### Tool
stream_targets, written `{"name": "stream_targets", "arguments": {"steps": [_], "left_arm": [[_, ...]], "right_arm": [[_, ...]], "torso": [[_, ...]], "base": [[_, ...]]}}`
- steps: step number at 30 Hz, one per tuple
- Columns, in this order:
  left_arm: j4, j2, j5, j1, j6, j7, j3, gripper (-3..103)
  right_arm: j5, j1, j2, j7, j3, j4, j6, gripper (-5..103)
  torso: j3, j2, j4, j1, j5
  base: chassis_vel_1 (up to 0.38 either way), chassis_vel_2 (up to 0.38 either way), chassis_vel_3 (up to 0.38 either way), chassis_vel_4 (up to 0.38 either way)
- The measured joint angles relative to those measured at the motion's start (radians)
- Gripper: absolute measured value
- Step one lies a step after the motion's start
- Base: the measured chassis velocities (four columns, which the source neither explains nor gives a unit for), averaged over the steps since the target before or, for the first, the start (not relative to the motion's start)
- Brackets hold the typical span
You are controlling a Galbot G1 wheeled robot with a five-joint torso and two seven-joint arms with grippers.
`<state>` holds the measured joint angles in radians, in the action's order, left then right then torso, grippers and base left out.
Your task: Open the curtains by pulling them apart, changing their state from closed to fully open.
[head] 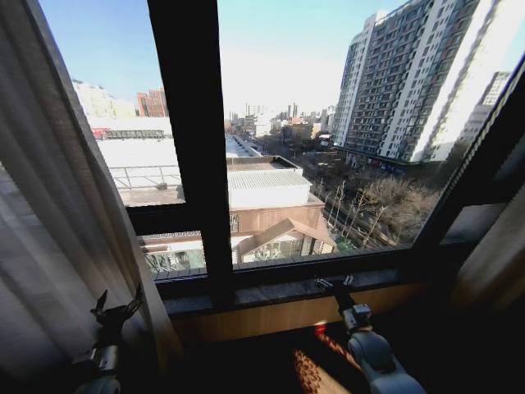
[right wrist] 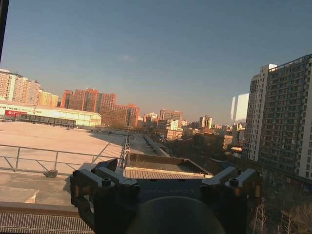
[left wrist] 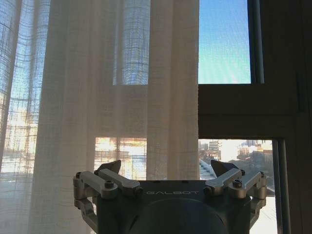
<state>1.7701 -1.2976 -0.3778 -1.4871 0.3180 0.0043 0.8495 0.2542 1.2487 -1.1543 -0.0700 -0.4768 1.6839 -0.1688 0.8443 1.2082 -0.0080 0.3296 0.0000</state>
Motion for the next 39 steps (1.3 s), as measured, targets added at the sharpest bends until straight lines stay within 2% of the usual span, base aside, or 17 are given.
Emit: {"name": "stream_targets", "arguments": {"steps": [32,35,36,38,39], "left_arm": [[0.000,0.000,0.000,0.003,-0.004,0.000,-0.003,100],[-0.008,0.002,0.000,0.048,-0.063,-0.018,-0.045,100],[-0.008,0.002,0.000,0.048,-0.063,-0.018,-0.045,100],[-0.014,0.004,-0.001,0.085,-0.113,-0.032,-0.081,100],[-0.020,0.006,-0.001,0.119,-0.158,-0.045,-0.112,100]], "right_arm": [[0.000,0.000,0.000,0.000,0.000,0.000,0.000,100],[0.000,0.000,0.000,0.000,0.000,0.000,0.000,100],[0.000,0.000,0.000,0.000,0.000,0.000,0.000,100],[0.000,0.000,0.000,0.000,0.000,0.000,0.000,100],[0.000,0.000,0.000,0.000,0.000,0.000,0.000,100]], "torso": [[0.000,0.000,0.0001,0.000,0.0000],[0.000,0.000,0.0002,0.000,-0.0001],[0.000,0.000,0.0002,0.000,-0.0001],[0.000,0.000,-0.0001,0.000,-0.0001],[0.000,0.000,-0.0002,0.000,0.0000]], "base": [[0.000,0.000,0.000,0.000],[0.000,0.000,0.000,0.000],[0.000,0.000,0.000,0.000],[0.000,0.000,0.000,0.000],[0.000,0.000,0.000,0.000]]}}
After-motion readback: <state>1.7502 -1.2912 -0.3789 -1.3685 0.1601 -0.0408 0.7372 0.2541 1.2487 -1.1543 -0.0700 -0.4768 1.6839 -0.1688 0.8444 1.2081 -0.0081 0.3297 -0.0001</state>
